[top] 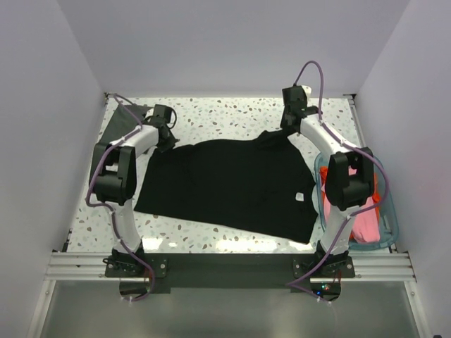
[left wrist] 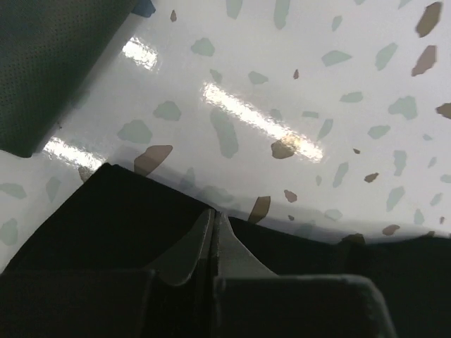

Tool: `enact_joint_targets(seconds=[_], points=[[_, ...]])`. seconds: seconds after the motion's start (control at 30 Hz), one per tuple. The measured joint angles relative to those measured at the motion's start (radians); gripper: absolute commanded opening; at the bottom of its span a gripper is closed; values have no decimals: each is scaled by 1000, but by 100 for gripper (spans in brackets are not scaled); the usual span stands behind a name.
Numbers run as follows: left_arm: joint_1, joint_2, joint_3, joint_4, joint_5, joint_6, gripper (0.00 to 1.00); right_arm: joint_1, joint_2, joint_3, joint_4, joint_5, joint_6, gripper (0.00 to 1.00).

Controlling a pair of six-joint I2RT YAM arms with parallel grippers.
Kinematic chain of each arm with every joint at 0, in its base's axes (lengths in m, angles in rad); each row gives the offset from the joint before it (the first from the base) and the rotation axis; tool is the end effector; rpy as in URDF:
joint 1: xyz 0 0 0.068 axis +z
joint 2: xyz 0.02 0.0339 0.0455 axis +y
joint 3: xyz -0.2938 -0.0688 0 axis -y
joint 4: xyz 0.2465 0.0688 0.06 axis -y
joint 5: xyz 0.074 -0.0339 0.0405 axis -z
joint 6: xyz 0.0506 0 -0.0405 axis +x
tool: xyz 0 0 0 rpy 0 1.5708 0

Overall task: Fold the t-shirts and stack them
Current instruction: Fold the tshirt

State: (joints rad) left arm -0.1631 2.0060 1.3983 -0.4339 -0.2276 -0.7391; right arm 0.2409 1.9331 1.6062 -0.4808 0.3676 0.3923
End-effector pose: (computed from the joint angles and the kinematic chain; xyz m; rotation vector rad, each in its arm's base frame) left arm 0.4387 -0.0606 0.1820 -0.8060 2.4407 -0.0392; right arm 0.4517 0.0922 0.2783 0.3461 2.2879 -0.1194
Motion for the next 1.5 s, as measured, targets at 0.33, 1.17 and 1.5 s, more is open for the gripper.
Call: enact_joint_targets(seconds=[0.33, 1.17, 1.5], points=[[-3, -159, -79, 65, 0, 26, 0, 0, -75, -67, 7, -3, 11, 0], [-24, -723, -755, 209, -19, -55, 38, 8, -650, -777, 153, -125, 184, 0], [-24, -645, -587, 122, -102, -148, 35, 28, -600, -779, 182, -154, 183, 0]])
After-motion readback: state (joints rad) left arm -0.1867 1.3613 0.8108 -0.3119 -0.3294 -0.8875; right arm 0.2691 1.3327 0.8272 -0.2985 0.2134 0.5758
